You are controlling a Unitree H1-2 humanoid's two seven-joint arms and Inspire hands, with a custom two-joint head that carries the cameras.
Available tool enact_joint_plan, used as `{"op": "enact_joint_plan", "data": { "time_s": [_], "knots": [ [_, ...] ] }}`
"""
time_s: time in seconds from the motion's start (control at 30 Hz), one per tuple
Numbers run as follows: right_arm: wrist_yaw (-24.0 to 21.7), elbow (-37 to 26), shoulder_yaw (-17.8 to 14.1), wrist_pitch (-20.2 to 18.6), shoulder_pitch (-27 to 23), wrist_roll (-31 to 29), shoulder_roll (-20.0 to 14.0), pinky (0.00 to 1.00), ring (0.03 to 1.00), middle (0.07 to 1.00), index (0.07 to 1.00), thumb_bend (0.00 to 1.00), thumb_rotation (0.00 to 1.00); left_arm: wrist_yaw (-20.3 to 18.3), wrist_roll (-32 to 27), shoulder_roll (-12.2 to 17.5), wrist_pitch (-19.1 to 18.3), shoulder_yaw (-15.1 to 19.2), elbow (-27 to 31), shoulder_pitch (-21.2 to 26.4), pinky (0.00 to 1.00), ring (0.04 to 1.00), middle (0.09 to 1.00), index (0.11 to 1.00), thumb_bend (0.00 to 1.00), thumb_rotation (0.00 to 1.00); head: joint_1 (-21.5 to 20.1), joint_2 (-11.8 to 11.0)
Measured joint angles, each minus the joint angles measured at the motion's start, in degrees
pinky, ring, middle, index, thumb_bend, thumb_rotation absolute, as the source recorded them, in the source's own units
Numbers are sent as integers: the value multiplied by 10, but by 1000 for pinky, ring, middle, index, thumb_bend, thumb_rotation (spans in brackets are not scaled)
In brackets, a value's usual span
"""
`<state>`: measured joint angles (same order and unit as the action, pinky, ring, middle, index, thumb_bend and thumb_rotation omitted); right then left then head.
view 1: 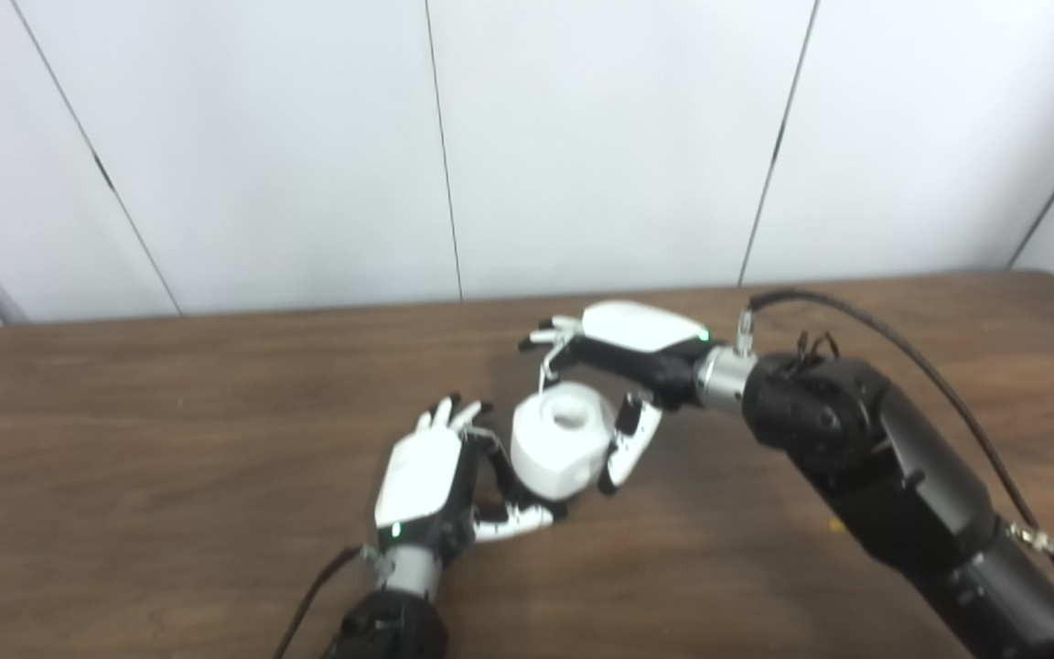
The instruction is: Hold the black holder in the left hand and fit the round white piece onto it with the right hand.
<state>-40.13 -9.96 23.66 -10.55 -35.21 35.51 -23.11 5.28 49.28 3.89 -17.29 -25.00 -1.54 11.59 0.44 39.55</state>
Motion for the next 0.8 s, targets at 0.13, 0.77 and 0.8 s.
{"op": "enact_joint_plan", "data": {
  "time_s": [0.13,0.77,0.8],
  "knots": [
    [0,-4,0,0,4,2,0,963,995,932,479,515,126,-7,2,0,-3,-1,7,-2,1000,1000,899,479,522,48,3,4],
    [1,-14,9,2,10,15,0,969,995,934,480,515,129,-34,19,1,-24,-8,66,-38,1000,1000,897,480,521,48,12,17],
    [2,-14,10,2,10,15,0,968,995,935,480,516,129,-35,20,1,-24,-8,67,-39,1000,1000,898,480,521,48,12,17]
  ]
}}
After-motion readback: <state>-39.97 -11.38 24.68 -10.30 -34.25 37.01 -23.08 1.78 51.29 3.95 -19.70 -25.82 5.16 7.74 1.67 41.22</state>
